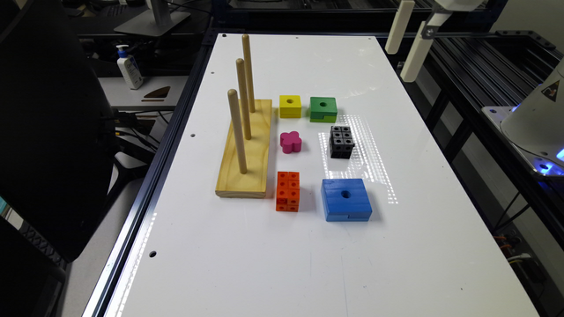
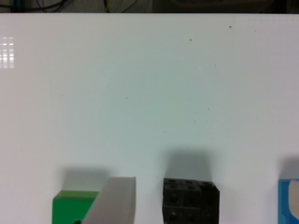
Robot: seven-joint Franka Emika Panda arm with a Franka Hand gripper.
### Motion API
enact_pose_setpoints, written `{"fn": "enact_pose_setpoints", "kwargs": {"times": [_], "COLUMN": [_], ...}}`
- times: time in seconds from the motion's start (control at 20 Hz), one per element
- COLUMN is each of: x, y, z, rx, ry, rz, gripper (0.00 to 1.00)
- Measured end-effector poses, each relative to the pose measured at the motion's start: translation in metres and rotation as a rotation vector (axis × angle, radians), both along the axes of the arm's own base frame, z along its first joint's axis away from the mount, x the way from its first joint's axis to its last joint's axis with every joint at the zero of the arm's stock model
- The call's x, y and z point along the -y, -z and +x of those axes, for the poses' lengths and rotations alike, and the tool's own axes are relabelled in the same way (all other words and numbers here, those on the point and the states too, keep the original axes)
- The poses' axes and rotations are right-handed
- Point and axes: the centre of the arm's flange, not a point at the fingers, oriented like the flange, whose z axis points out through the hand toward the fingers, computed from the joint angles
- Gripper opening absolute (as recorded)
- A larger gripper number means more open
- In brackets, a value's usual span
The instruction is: Pick up pink flower.
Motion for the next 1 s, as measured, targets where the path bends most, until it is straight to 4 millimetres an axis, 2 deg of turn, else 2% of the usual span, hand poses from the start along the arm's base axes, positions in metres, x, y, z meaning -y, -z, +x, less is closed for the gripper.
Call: {"fn": "enact_pose_setpoints", "kwargs": {"times": [0.55,1.0], "x": [0.005,0.005], "y": [0.005,0.005], "z": [0.055,0.063], "rx": [-0.018,-0.020], "ry": [0.010,0.010], "rz": [0.006,0.007], "gripper": [1.00,1.00]}}
